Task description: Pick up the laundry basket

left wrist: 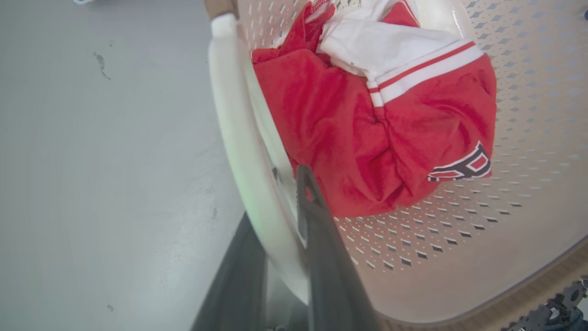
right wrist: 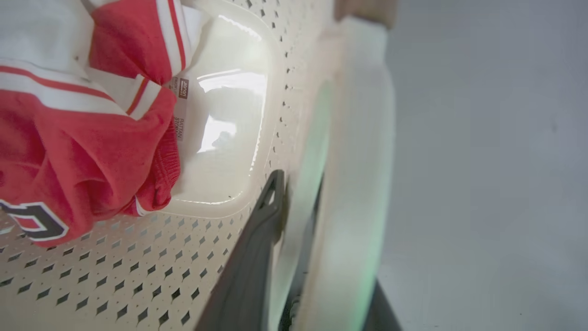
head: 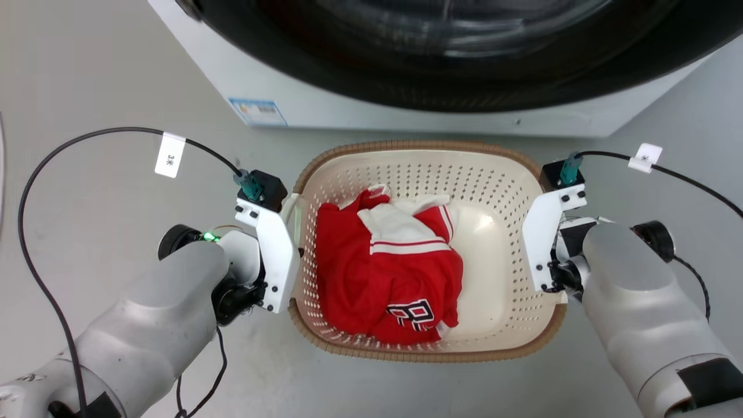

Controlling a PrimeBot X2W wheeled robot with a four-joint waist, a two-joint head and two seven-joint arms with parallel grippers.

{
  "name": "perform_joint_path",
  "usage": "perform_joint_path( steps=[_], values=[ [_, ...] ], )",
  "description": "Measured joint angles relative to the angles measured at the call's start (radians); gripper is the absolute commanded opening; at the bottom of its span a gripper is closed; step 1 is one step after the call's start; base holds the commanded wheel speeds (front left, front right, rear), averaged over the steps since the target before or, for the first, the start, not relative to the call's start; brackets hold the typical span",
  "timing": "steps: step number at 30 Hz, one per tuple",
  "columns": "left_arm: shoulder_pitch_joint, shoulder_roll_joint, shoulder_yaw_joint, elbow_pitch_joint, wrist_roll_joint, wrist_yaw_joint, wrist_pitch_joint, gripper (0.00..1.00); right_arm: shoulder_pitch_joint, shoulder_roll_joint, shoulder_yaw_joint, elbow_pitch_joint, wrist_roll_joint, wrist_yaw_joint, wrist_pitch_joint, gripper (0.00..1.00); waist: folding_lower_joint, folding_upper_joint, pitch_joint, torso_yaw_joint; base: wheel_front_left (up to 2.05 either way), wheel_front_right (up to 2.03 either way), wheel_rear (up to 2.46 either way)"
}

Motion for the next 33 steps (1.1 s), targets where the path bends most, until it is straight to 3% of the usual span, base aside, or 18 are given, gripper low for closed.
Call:
perform_joint_path(
  steps=[10,23,33],
  values=[
    [0.051,0.044,0.001,-0.052,-0.039,0.002,0.135,0.0,0.069,-0.003,0.162,-0.073,0.169,-0.001,0.158,0.0,-0.0001,0.0,-0.2,-0.018,0.0,0.0,0.0],
    [0.141,0.057,0.001,-0.065,-0.131,0.003,0.295,0.0,0.141,-0.004,0.297,-0.108,0.308,-0.002,0.297,0.0,-0.0002,0.0,-0.418,-0.049,0.0,0.0,0.0],
    [0.168,0.054,0.001,-0.048,-0.148,0.003,0.344,0.0,0.176,-0.006,0.345,-0.123,0.386,-0.006,0.332,0.0,-0.0001,0.0,-0.485,-0.053,0.0,0.0,0.0]
  ],
)
